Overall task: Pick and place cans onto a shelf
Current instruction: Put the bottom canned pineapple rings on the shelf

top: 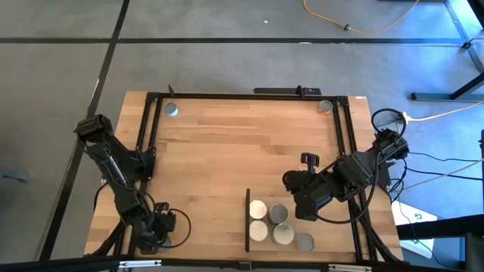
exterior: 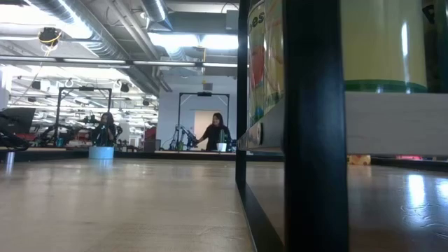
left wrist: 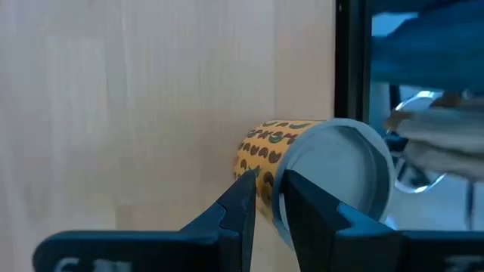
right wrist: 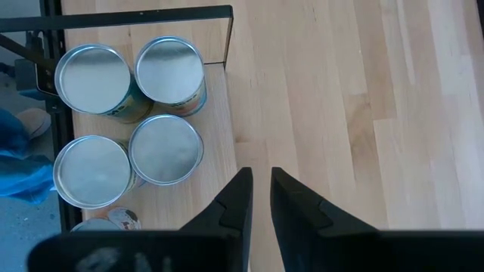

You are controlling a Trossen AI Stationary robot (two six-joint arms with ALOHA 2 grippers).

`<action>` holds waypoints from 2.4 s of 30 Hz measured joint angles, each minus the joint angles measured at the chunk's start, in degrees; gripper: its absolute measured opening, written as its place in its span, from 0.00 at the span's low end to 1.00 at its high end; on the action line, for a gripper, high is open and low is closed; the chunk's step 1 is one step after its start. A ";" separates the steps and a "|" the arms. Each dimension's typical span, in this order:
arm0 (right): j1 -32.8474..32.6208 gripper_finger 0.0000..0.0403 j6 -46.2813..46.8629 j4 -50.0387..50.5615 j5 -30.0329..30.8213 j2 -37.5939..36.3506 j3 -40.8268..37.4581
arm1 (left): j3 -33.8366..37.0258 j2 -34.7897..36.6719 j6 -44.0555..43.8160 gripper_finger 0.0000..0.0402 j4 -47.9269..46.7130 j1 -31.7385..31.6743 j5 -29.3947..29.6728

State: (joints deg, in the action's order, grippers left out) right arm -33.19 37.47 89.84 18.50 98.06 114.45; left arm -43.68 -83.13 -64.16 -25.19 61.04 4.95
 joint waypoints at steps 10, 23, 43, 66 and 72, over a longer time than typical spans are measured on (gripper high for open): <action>0.01 0.13 -0.03 0.00 0.00 0.02 0.00 | 0.00 -0.39 -9.92 0.12 -0.19 -0.21 -0.78; 0.02 0.13 1.33 -0.02 -0.02 0.02 0.00 | -6.48 -0.23 -3.45 0.01 -12.66 -8.56 -1.54; 0.17 0.13 5.88 0.17 1.25 -9.78 0.04 | -23.98 1.71 33.30 0.00 -23.37 -54.00 0.43; 8.85 0.13 -3.71 0.18 6.35 -19.20 0.04 | -35.99 -26.22 44.76 0.00 -8.30 -72.31 -8.96; 9.42 0.13 -4.79 0.17 5.84 -19.19 0.04 | -40.17 -31.17 45.45 0.00 -10.32 -70.54 -8.51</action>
State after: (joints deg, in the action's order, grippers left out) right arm -23.77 32.69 90.02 24.34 78.87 114.50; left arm -83.85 -114.30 -18.71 -35.51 -9.51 -3.56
